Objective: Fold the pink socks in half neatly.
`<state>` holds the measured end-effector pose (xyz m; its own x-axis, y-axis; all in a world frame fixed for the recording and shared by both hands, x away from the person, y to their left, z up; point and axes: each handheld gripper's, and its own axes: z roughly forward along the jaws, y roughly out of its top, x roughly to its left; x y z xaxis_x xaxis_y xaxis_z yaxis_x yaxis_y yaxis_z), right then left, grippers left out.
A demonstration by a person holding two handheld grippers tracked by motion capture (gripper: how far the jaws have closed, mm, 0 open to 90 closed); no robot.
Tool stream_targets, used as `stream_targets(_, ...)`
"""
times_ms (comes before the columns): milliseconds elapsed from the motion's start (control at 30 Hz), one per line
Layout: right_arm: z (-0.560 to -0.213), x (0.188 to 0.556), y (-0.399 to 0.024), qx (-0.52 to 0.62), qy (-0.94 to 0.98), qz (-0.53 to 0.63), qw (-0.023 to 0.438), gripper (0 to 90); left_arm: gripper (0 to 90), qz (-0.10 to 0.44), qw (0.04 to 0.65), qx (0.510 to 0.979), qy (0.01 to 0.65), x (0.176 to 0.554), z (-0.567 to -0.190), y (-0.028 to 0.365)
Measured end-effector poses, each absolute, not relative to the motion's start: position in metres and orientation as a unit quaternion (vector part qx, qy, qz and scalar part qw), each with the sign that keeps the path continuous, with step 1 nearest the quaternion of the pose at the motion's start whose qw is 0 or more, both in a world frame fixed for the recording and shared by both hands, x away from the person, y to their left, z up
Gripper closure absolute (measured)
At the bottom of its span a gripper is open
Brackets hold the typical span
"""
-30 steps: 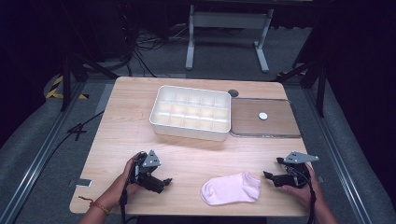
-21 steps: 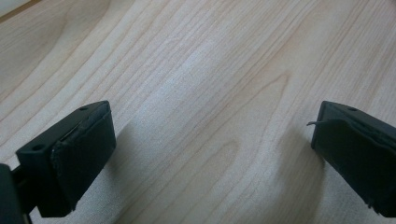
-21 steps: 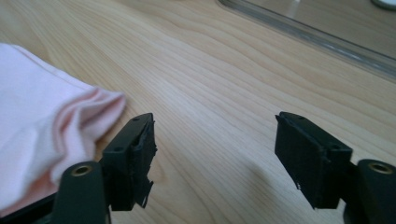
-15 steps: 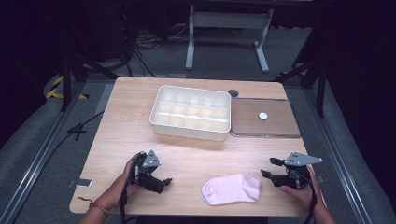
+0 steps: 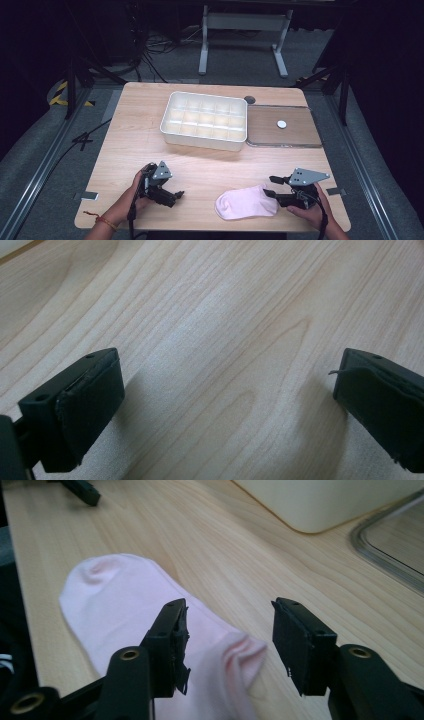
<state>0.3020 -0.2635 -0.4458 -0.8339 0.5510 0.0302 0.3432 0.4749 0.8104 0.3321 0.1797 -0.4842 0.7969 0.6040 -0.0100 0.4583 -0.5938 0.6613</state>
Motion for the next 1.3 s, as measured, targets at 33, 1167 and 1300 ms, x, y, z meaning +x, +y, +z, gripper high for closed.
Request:
stream_targets(33, -0.445, 0.301, -0.260, 0.259, 0.852, 0.441, 0.114, 49.7, 0.2, 0.109, 0.335, 0.886, 0.300, 0.332, -0.484, 0.180)
stream_targets(1167, -0.475, 0.298, -0.185, 0.217, 0.895, 0.380, 0.091, 88.9, 20.1, 0.088, 0.334, 0.890, 0.298, 0.333, -0.475, 0.177)
stream_targets(1300, -0.476, 0.299, -0.174, 0.220, 0.894, 0.376, 0.107, 89.7, 24.6, 0.075, 0.357, 0.881, 0.303, 0.333, -0.468, 0.163)
